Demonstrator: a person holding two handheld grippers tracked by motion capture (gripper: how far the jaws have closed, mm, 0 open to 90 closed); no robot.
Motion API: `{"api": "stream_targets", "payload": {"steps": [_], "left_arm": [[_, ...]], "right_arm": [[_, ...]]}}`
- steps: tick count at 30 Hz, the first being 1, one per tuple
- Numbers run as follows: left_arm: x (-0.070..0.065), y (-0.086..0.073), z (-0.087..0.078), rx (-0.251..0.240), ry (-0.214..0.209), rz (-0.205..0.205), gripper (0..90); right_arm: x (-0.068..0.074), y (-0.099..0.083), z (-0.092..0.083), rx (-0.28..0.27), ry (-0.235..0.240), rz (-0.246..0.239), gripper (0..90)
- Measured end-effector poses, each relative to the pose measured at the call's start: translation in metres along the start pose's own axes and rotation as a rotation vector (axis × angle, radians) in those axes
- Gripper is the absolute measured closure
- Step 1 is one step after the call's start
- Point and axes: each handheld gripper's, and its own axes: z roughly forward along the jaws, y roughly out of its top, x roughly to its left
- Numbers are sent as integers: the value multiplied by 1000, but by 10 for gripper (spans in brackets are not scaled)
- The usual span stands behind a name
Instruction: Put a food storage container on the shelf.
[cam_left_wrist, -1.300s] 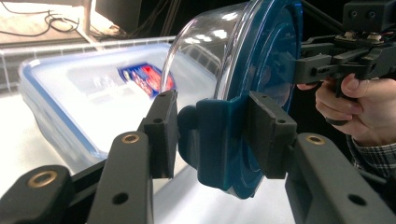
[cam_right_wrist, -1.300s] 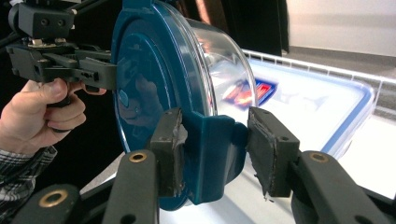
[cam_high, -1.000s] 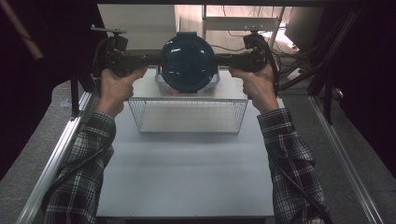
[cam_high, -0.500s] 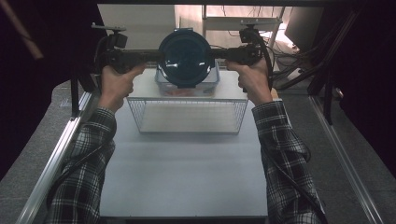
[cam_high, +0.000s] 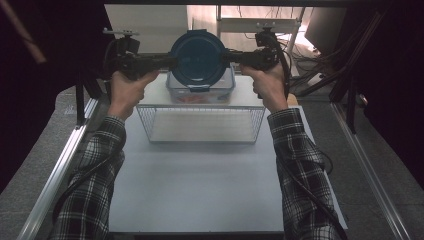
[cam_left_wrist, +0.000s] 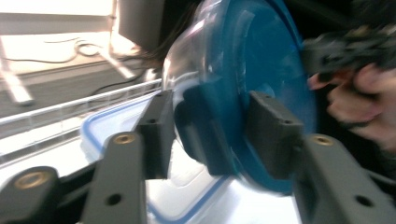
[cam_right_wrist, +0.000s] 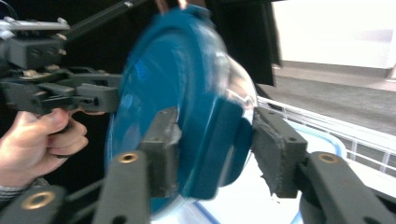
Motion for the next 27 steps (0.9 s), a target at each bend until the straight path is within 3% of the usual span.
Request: {"api": "stream_targets", "payload": {"steps": [2,4,5,8,12,16,21,27], "left_arm": [[0,-1,3,-18,-11,-7,516],[0,0,3,-52,-32,-33,524],[-1,2,4,-51,-34,-27,533],[-7,4,4,-40,2,-1,536],[-12,2,2,-56,54,15,519],[-10,-7,-12,-93,32,5,578],[-8,-17,-19,-66,40,0,708],[-5,-24,-15,-68,1,-39,729]], "right_arm": [[0,0,4,10,-22,11,433],[-3,0,6,24,-82,14,479],[-7,-1,7,36,-116,16,505],[-13,-3,5,15,-109,25,546],[-2,-2,6,17,-171,-33,547],[11,-5,-2,14,-199,-104,598],[24,-17,-23,-11,-147,-117,755],[47,-38,-22,54,-81,-174,832]]}}
